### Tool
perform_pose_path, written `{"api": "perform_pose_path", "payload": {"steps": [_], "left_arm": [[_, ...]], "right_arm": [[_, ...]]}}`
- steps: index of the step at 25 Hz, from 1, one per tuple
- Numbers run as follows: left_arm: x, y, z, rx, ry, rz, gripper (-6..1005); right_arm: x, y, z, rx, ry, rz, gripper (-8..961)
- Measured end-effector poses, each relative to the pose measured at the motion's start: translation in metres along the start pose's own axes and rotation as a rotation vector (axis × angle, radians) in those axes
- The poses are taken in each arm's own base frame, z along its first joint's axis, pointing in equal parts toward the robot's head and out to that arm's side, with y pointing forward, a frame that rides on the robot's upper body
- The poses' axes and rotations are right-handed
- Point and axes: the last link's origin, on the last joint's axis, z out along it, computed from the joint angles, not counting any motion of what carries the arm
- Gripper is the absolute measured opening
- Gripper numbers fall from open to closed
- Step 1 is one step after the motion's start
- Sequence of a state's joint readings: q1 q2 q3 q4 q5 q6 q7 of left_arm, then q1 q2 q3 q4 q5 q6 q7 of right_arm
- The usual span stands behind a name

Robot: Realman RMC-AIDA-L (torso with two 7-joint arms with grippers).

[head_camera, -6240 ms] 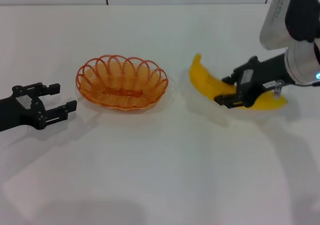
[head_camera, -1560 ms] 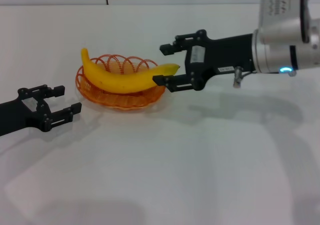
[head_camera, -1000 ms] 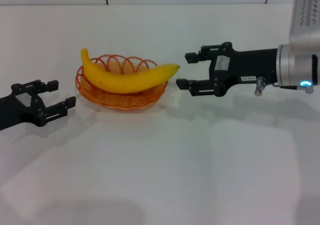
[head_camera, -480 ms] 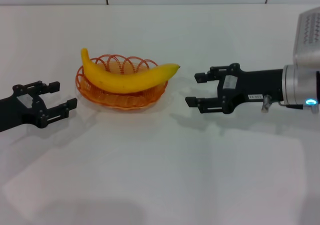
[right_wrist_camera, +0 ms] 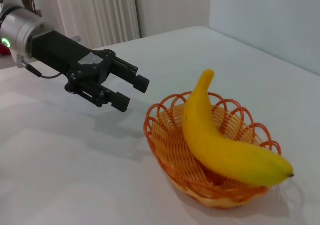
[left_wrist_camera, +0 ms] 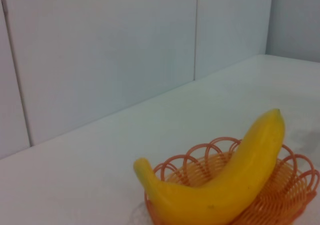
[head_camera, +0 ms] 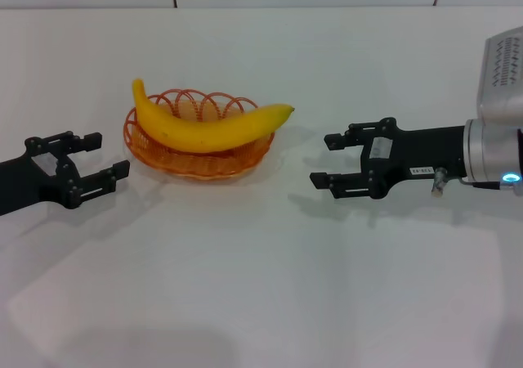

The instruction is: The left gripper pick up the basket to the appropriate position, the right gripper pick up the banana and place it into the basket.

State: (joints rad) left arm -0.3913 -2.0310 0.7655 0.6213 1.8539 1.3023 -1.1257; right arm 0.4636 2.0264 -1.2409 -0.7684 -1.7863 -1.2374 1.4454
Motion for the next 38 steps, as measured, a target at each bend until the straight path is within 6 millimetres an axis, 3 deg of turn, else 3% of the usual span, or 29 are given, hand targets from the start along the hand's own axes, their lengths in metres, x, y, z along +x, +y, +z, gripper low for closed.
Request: {"api": "perform_pose_path", "payload": {"steps": [38], "left_arm": [[0.0005,-0.0002,0.0004,-0.001,0.001,0.009,665]], "right_arm": [[0.0010,0.0007,0.0039,-0.006,-0.004,-0.005,704]]}}
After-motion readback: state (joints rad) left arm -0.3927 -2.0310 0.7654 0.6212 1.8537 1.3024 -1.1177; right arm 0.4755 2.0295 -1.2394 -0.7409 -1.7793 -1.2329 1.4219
